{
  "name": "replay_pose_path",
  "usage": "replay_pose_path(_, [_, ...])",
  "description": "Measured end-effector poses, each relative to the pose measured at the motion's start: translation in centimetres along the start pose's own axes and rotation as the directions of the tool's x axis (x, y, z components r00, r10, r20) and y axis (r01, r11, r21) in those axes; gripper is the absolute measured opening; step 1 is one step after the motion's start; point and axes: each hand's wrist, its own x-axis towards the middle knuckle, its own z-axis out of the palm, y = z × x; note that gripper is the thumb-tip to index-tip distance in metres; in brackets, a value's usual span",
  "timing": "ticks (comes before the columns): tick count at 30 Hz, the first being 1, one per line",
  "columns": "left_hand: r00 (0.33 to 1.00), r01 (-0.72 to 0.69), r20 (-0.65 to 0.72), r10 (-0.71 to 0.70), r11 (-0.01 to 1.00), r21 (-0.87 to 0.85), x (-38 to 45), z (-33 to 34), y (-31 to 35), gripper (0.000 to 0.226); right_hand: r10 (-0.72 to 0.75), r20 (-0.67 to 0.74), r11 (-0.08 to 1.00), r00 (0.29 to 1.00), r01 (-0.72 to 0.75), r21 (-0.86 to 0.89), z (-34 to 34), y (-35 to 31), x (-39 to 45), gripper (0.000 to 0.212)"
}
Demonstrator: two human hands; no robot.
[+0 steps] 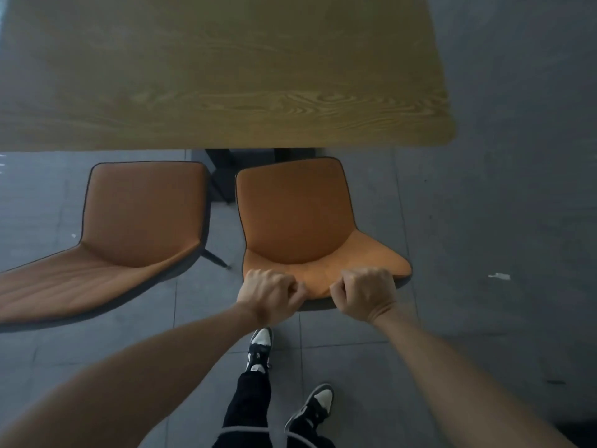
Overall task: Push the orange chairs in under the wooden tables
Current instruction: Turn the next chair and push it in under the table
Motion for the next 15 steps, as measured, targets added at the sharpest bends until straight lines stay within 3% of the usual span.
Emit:
replay_pose_path(6, [0.993,-0.097,-0.070,0.099,0.995,0.026,0.4,-0.9,-2.4,0.050,0.108,-0.028,0.994,0.994,-0.107,0.019,0.3,-2.2,1.1,0.033])
replay_pose_path(15, [0.991,-0.029,-0.128,0.037,0.997,0.066,-0.2,-2.8,-6.1,0.047,0.162,-0.025,0.987,0.986,-0.162,0.012,1.5,-6.1,2.8,0.035])
